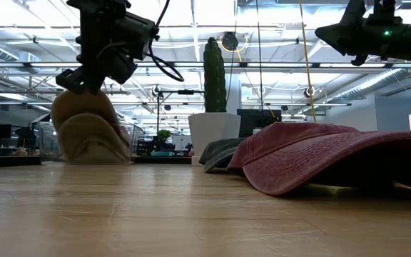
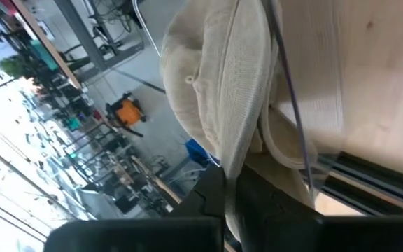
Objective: Pick & Place hat
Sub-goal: Put the brown cap into the transparent bin
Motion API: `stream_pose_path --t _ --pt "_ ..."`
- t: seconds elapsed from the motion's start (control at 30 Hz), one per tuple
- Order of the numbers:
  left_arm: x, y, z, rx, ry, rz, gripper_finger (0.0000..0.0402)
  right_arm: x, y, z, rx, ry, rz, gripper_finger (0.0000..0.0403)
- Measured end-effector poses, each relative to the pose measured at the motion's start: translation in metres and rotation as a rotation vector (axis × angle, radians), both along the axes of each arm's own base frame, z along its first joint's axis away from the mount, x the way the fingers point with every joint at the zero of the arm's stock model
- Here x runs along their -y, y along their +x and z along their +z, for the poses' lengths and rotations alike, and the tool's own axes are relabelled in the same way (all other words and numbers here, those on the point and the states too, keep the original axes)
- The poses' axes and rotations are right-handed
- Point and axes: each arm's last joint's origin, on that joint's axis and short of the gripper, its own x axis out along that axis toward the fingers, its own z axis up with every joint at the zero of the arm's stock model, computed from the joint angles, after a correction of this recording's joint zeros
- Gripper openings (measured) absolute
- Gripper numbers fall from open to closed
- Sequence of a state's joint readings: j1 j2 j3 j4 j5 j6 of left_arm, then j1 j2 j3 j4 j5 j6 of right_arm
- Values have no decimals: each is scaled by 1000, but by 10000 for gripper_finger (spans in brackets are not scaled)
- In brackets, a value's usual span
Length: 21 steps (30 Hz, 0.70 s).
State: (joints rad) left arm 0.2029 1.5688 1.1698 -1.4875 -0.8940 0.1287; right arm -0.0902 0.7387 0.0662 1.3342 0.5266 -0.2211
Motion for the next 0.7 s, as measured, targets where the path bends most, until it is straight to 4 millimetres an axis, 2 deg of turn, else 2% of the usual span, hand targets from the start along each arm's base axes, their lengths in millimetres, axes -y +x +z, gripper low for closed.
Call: stream_pose_path --t 0.23,0.37,0.53,0.7 --pt "-18 7 -4 105 -11 27 45 0 0 0 18 22 17 4" --pt "-36 9 -8 166 -68 51 34 0 1 -1 21 47 37 4" --pt "-55 -1 -19 179 -105 113 12 0 2 -3 8 58 43 4" --pt "-62 -15 -34 92 -104 135 38 -1 3 -4 0 57 48 4"
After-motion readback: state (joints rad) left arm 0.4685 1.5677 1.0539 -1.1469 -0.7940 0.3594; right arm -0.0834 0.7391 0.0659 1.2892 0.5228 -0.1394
